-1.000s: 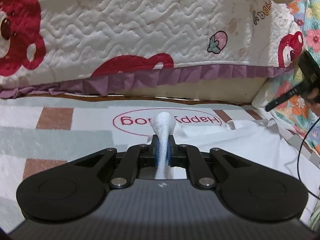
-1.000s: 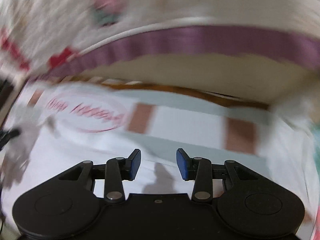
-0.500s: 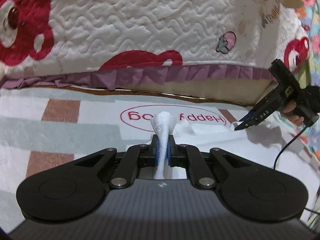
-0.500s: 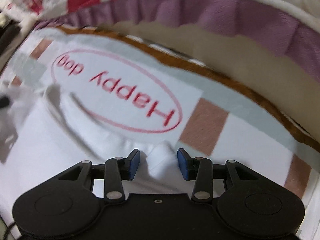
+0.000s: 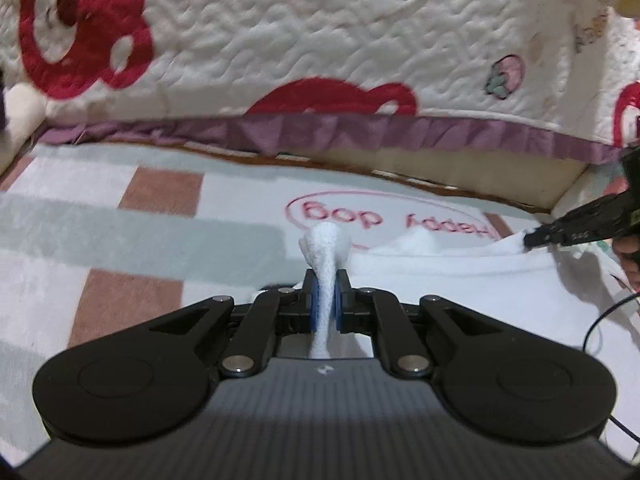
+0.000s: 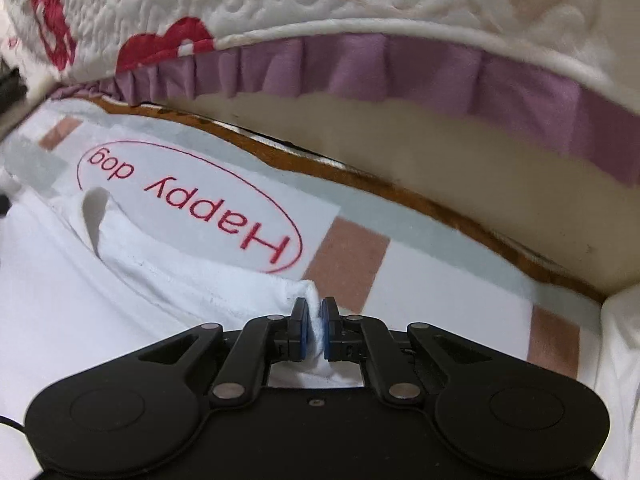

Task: Fold clothes
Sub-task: 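Hold the fold up with the left gripper while the right gripper smooths the shirt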

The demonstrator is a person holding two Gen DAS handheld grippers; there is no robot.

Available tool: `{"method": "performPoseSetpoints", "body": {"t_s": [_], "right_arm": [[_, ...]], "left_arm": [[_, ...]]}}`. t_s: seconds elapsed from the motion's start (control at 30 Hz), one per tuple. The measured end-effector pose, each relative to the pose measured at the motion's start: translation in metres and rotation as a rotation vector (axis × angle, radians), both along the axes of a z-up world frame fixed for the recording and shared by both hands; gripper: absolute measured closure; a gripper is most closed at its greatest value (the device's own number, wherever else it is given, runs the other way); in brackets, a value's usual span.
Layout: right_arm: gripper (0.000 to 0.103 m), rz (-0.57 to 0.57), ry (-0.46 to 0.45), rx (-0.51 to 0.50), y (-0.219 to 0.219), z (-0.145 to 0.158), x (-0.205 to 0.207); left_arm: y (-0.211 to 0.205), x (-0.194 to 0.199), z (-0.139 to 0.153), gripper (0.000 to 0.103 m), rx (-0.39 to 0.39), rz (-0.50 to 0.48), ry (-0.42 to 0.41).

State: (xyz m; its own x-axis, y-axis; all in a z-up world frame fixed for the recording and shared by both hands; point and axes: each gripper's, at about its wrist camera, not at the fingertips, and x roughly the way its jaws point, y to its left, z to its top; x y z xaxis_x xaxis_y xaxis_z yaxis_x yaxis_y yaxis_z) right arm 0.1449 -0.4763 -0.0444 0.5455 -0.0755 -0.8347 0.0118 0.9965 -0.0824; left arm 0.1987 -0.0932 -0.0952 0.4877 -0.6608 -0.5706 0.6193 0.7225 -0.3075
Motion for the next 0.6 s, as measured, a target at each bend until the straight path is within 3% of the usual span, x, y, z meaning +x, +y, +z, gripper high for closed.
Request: {"method": "performPoseSetpoints", "body": {"t_s": [0.13,0.2,0.23,0.3,0.43,0.53,0.6], "right_arm": [[0.096,0.098,0.052,0.014,0.012,0.000,0.014],[0.086,0.147,0.079,0.021,0.018,0.000,0.021],[0.086,0.171,0.092,0.025,0.021,0.000,0.024],[0.060,0.220,0.118,0.032,0.027,0.000,0.031],[0.057,0.304,0.164,0.049,0.038,-0.003,0.044],[0.048,0.285,0.154,0.073,0.040,-0.011,0.047],[0.036,0.268,0.138,0.082,0.038,-0.015,0.048]], "left_arm": [[0.002,0.002,-0.001,0.096,-0.017,-0.004,0.010],[0.003,0.003,-0.002,0.096,-0.027,-0.007,0.024],[0.004,0.004,-0.003,0.096,-0.035,-0.006,0.035],[0.006,0.007,-0.004,0.096,-0.056,-0.003,0.058],[0.009,0.009,-0.005,0.096,-0.077,-0.008,0.079],[0.008,0.009,-0.005,0.096,-0.076,-0.013,0.078],[0.008,0.009,-0.004,0.096,-0.076,-0.015,0.080]]}}
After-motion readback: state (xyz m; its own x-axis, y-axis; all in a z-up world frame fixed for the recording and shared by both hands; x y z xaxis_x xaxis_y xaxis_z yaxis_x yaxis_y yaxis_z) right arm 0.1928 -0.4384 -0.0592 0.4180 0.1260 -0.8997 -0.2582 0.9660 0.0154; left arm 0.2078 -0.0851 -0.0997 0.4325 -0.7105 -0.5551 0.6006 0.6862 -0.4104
